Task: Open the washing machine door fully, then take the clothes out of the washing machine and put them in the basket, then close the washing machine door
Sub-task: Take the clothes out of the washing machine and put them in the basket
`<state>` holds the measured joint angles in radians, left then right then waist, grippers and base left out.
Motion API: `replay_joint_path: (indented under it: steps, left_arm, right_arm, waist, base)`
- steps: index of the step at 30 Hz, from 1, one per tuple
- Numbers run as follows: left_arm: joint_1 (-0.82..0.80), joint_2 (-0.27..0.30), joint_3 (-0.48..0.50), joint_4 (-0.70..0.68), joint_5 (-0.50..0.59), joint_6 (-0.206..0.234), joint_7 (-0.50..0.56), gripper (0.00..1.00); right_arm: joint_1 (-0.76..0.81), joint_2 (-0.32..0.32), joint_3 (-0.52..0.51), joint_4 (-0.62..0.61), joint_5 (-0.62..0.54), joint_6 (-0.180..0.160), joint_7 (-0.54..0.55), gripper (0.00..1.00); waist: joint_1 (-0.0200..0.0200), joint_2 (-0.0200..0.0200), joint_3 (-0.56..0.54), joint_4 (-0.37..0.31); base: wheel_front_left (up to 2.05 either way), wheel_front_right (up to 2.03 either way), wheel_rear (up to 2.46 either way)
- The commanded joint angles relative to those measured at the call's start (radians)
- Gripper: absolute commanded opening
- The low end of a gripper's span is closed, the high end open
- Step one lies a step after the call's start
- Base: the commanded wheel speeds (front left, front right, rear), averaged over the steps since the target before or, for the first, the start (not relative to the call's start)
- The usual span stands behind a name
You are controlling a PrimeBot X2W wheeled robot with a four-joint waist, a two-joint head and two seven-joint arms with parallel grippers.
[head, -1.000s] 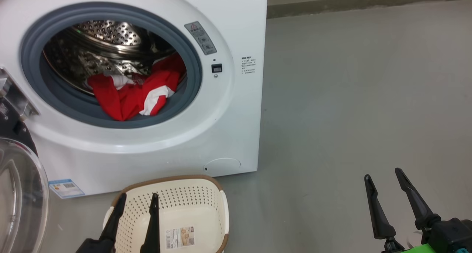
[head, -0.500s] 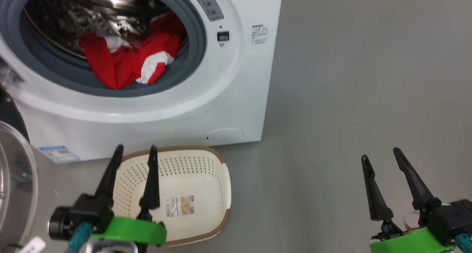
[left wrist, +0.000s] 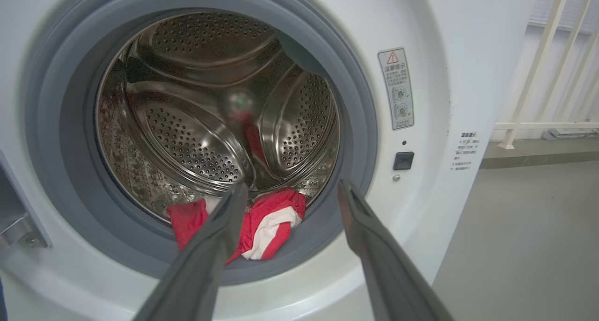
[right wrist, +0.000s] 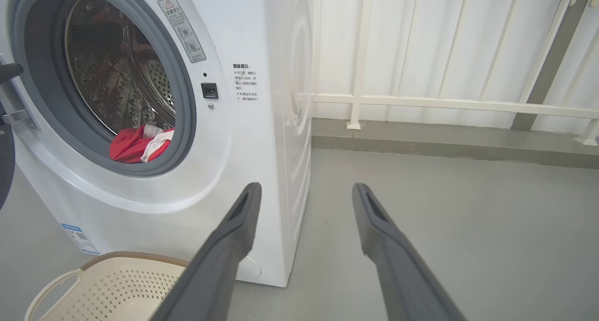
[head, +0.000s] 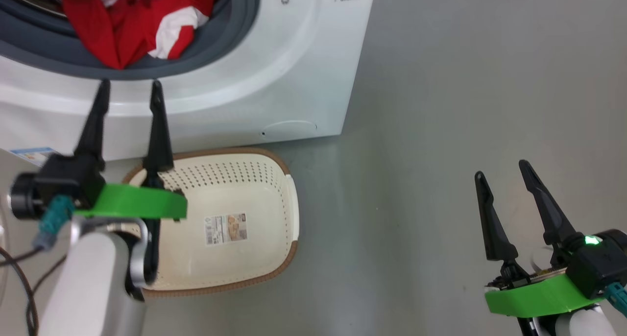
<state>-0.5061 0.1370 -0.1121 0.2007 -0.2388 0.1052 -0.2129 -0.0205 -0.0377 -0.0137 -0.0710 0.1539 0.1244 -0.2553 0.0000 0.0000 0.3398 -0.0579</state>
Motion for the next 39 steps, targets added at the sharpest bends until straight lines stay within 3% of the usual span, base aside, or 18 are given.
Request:
replay_joint_path:
  steps: [1, 29, 39]
  left_arm:
    - [-0.039, 0.032, 0.038, -0.010, -0.003, -0.003, -0.004, 1.00]
    - [-0.552, 0.189, 0.103, 0.490, -0.025, -0.029, -0.021, 1.00]
    - [-0.689, 0.257, 0.078, 0.727, 0.008, 0.001, 0.046, 1.00]
  right_arm:
    - [-0.028, -0.013, 0.029, -0.024, -0.004, 0.006, -0.006, 1.00]
    - [-0.124, -0.013, 0.090, -0.013, -0.004, 0.006, -0.006, 1.00]
    - [-0.123, -0.013, 0.124, 0.005, -0.004, 0.006, -0.006, 1.00]
  waist:
    - [0.0000, 0.0000, 0.043, -0.018]
    - [0.0000, 0.0000, 0.249, -0.110]
    - [0.0000, 0.0000, 0.257, -0.164]
  base:
    - [0.00, 0.00, 0.00]
    - [0.00, 0.00, 0.00]
    - [0.00, 0.00, 0.00]
